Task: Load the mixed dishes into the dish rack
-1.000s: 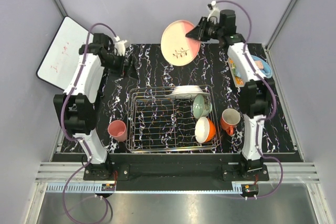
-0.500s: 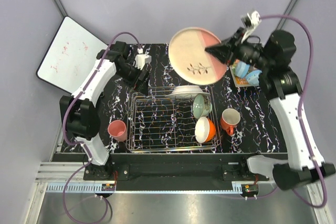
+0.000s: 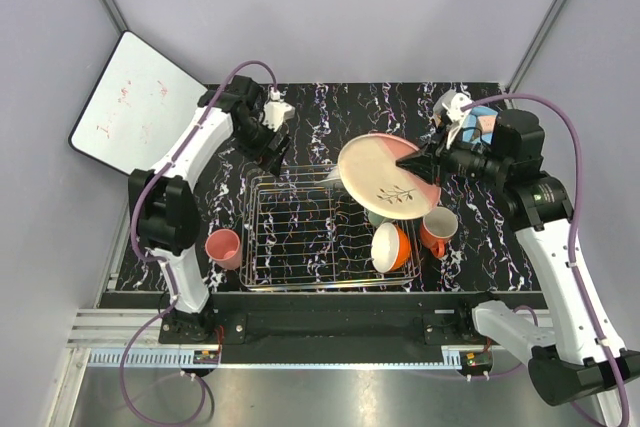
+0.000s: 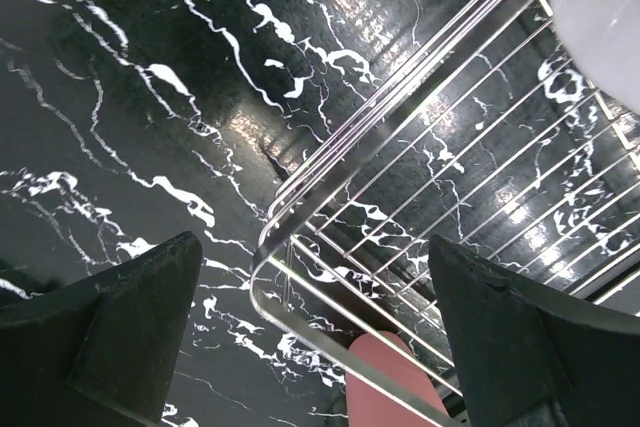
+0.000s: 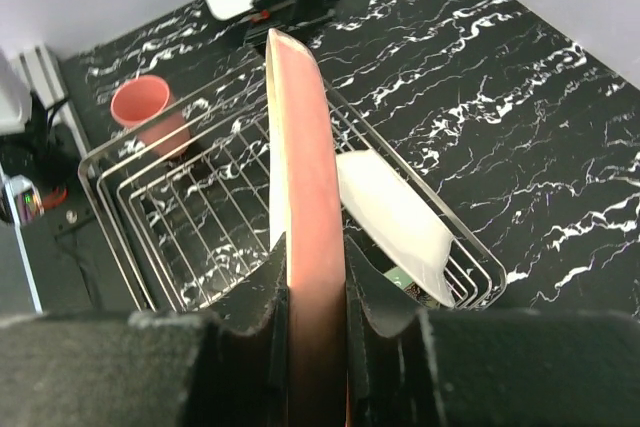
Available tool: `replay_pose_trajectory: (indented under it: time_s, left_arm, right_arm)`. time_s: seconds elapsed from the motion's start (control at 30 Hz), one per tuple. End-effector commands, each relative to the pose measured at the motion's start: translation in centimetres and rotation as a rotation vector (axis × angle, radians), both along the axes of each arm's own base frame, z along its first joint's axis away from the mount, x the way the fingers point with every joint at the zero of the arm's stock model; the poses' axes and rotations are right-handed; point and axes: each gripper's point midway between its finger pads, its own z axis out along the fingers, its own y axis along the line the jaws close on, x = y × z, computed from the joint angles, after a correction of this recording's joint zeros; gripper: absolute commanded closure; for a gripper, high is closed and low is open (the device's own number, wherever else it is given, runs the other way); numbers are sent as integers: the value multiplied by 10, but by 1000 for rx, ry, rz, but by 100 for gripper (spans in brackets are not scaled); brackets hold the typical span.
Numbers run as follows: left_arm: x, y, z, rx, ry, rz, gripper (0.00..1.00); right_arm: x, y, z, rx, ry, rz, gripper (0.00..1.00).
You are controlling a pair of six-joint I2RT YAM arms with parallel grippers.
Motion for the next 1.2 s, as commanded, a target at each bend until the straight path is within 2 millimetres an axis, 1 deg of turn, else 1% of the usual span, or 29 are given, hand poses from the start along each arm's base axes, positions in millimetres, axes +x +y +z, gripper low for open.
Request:
replay_pose_trajectory:
  time_s: [0.0, 0.13, 0.17, 0.2, 0.23, 0.27, 0.3, 0.37, 0.4, 0.47, 0.57, 0.67, 0.7, 0.73, 0.77, 0.8, 0.83, 0.87, 0.93, 1.03, 1.17]
  left_arm:
    - [10, -4, 8, 25, -56, -20, 1]
    - [4, -7, 7, 18, -47, -24, 1]
    - [3, -7, 7, 18, -45, -23, 1]
    - [3, -6, 6, 20, -44, -23, 1]
    - [3, -6, 6, 21, -43, -19, 1]
    - [3, -7, 5, 19, -40, -17, 1]
    - [4, -7, 6, 17, -41, -13, 1]
    - [4, -8, 4, 15, -33, -10, 1]
    - [5, -8, 5, 12, -36, -6, 1]
    - [5, -9, 4, 10, -30, -1, 1]
    - [5, -10, 5, 6, -29, 1, 1]
    - [5, -10, 4, 8, -28, 1, 1]
    - [5, -10, 4, 7, -28, 4, 1]
    - [5, -10, 4, 5, -28, 3, 1]
    - [6, -10, 5, 6, -30, 4, 1]
    - [6, -10, 4, 5, -28, 3, 1]
    - [6, -10, 4, 6, -29, 5, 1]
    - [7, -10, 4, 7, -29, 7, 1]
    - [7, -10, 4, 6, -28, 7, 1]
    - [6, -10, 2, 8, -29, 4, 1]
    - [7, -10, 2, 5, -35, 3, 1]
  right_arm:
    - [-33, 8, 41, -11, -251, 145, 100]
    - [-46, 13, 33, -69, -300, 212, 100]
    - [-48, 15, 27, -90, -296, 221, 100]
    - [-56, 21, 24, -109, -312, 263, 100]
    - [-59, 24, 21, -149, -368, 298, 100]
    - [-57, 23, 13, -191, -373, 281, 100]
    - [-67, 32, 11, -207, -400, 326, 100]
    - [-60, 34, 6, -273, -444, 301, 100]
    - [-63, 40, 3, -286, -448, 323, 100]
    - [-58, 43, 1, -323, -466, 326, 100]
    - [-60, 53, -5, -374, -494, 361, 100]
    - [-56, 64, -20, -479, -523, 388, 100]
    - [-53, 69, -29, -519, -524, 402, 100]
    - [-44, 67, -31, -579, -548, 372, 100]
    - [-48, 75, -33, -593, -563, 395, 100]
    - [-46, 79, -37, -611, -563, 403, 100]
    - [-45, 82, -34, -617, -583, 409, 100]
    - [-45, 85, -36, -624, -588, 419, 100]
    - [-43, 88, -33, -629, -610, 424, 100]
    - [-41, 91, -34, -641, -613, 428, 100]
    - [-42, 95, -41, -652, -598, 446, 100]
